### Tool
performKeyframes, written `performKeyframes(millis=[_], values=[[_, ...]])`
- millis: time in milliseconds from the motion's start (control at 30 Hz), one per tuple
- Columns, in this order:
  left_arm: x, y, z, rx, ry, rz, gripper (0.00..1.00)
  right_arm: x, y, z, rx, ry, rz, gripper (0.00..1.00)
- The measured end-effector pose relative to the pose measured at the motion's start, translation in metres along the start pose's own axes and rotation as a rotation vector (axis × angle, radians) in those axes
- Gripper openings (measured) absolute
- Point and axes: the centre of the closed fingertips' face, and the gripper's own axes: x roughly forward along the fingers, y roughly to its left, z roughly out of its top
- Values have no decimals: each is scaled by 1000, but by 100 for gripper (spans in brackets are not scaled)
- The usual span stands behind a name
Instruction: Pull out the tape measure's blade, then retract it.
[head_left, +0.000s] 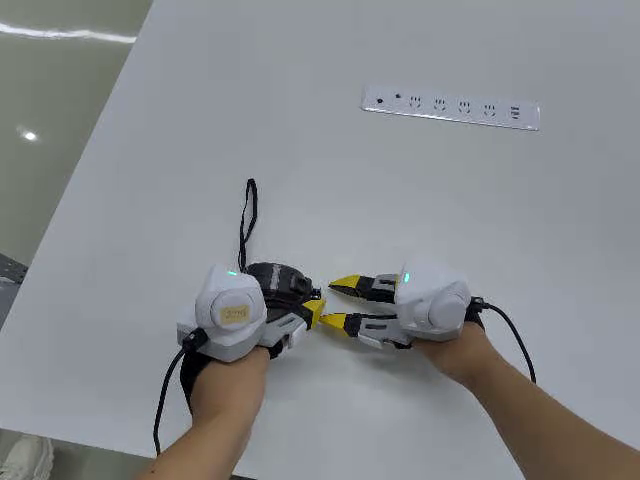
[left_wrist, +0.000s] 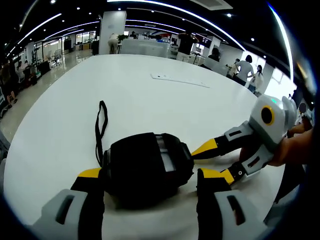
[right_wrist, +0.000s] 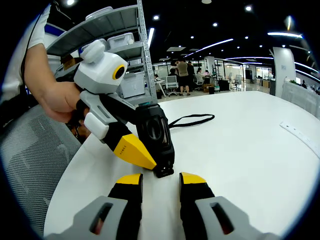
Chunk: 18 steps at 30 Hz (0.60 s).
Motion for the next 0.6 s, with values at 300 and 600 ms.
performKeyframes(millis=[300, 600], values=[[-1, -6, -1, 28, -1, -32, 74, -11, 4, 5, 18, -14, -44, 31], [-8, -8, 0, 78, -3, -53, 73, -23, 9, 7, 36, -25, -86, 32]])
